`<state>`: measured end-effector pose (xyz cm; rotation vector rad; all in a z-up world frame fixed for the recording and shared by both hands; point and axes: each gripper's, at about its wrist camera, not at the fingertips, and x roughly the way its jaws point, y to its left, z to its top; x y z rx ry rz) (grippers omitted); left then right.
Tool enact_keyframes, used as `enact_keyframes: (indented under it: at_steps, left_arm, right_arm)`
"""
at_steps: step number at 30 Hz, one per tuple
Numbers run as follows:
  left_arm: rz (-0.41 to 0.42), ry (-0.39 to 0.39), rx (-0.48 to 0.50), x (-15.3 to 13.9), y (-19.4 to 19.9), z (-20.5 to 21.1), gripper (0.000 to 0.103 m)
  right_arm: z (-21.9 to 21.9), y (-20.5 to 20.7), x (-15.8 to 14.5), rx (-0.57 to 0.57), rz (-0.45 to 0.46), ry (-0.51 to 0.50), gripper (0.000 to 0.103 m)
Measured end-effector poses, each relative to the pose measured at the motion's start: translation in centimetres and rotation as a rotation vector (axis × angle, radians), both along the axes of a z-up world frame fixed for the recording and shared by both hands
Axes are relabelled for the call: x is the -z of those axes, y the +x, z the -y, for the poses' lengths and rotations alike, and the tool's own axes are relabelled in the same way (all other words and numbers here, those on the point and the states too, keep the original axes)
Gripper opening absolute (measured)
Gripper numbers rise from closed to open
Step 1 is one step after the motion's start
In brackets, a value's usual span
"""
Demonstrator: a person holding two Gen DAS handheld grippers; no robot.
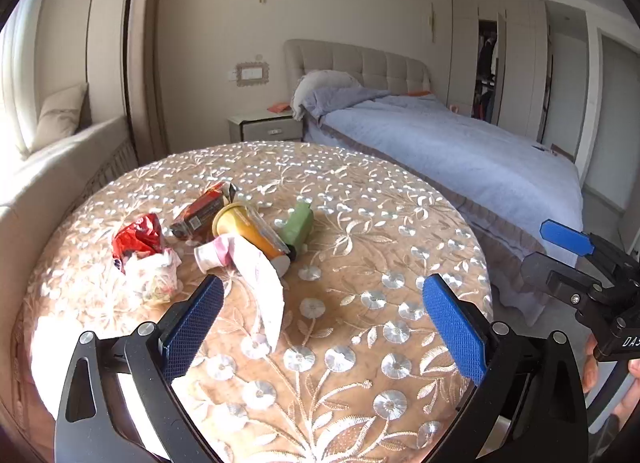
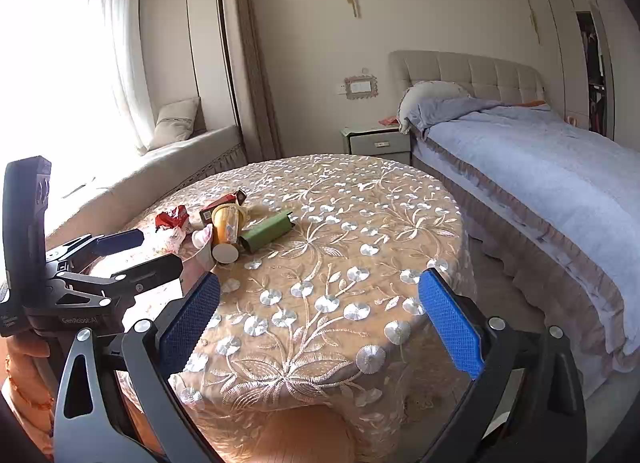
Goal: Collect trash
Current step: 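Move both open tools back over the remaining trash on the table, then grasp the clear plastic bag with the left tool while the right tool grasps the pink pouch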
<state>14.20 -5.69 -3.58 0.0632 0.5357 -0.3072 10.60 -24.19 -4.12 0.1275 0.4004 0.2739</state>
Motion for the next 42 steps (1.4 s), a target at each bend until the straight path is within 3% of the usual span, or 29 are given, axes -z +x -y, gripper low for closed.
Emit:
enact_keyframes:
  at_steps: [13,21,34,38,39,40,41,42]
  left_arm:
    - [-0.037,-0.020,-0.171,0.1,2.1,-7.9,0.098]
    - [-0.081,-0.006,-0.222,1.3,4.5,-9.9,0.098]
    - [-0.258,0.004,-0.284,4.1,10.8,-12.1,0.098]
    - [-0.302,-0.030,-0.271,4.6,12.5,-12.2,0.097]
    - [-0.306,-0.025,-0.271,4.7,12.9,-12.1,0.094]
    - [-0.317,-0.022,-0.270,4.9,13.4,-12.1,0.088]
    - [-0.347,-0.030,-0.267,5.3,13.9,-12.1,0.064]
    - [-0.360,-0.039,-0.262,5.5,14.2,-12.2,0.060]
  right_arm:
    - [-7.7,3.9,-1.0,-0.136,0.003,-0.010,0.099]
    - [-10.6,6.2,-0.4,-0.184,-0.025,-0.024,0.099]
    - [-15.5,12.0,2.9,-0.148,-0.262,-0.162,0.097]
    - [-16.4,13.0,3.9,-0.152,-0.323,-0.161,0.065]
    - [-16.5,13.2,4.1,-0.160,-0.337,-0.152,0.061]
    - [-16.5,13.4,4.3,-0.172,-0.351,-0.134,0.047]
    - [-16.5,13.5,4.4,-0.171,-0.362,-0.129,0.020]
    - [-16.5,13.5,4.5,-0.161,-0.365,-0.136,0.015]
